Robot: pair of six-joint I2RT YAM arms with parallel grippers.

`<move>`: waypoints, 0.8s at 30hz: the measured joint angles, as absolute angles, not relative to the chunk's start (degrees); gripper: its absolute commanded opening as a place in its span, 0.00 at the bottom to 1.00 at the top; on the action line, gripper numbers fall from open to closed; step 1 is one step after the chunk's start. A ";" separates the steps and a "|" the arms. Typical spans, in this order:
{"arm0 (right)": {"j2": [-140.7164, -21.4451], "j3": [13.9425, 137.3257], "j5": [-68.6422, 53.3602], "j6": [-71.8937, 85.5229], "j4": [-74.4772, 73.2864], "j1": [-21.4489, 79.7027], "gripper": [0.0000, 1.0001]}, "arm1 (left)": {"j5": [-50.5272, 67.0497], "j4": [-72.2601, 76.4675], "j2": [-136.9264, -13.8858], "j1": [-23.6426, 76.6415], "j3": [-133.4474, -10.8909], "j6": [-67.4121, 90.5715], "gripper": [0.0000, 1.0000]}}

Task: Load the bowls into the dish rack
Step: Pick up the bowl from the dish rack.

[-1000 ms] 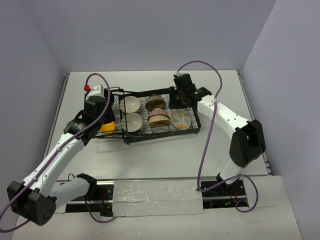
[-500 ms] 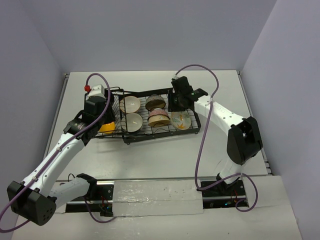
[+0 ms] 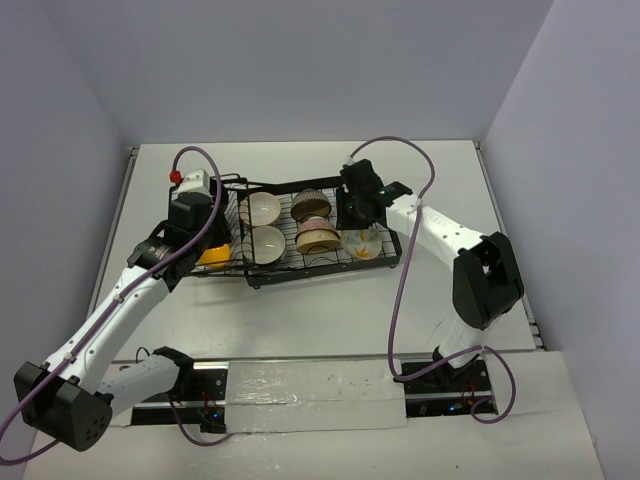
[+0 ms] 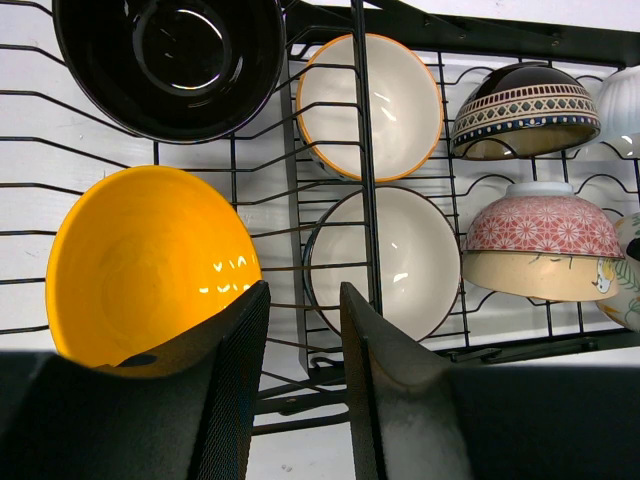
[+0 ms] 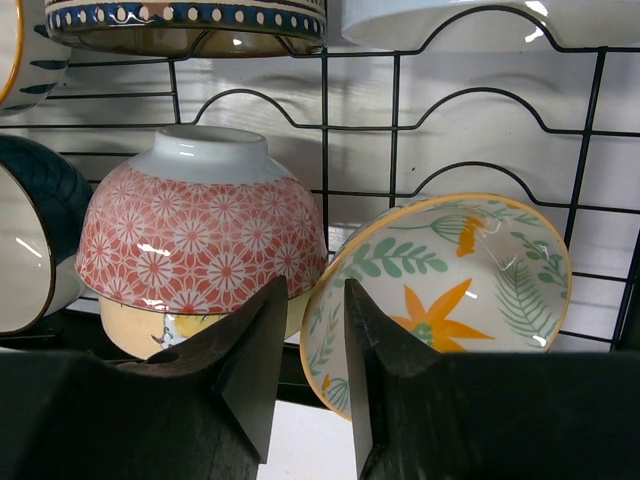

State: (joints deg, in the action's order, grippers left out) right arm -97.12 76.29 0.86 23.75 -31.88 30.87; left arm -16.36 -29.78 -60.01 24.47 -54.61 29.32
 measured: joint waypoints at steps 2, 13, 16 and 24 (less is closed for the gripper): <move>-97.12 76.03 0.95 23.86 -31.73 30.94 0.33 | -16.36 -29.78 -60.01 24.51 -54.61 29.32 0.39; -97.27 75.18 1.78 24.56 -31.33 31.05 0.17 | -16.36 -29.78 -60.29 24.84 -54.61 29.19 0.39; -97.27 75.18 2.22 24.56 -31.40 31.29 0.14 | -16.36 -29.78 -60.29 24.84 -54.61 29.19 0.39; -97.21 75.18 3.88 24.43 -31.07 31.40 0.09 | -16.36 -29.78 -60.60 24.84 -54.61 29.19 0.39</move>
State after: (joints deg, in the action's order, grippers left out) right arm -97.21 75.18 3.88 24.43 -31.07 31.40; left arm -16.36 -29.78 -60.60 24.84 -54.61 29.19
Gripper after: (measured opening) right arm 0.135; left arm 0.391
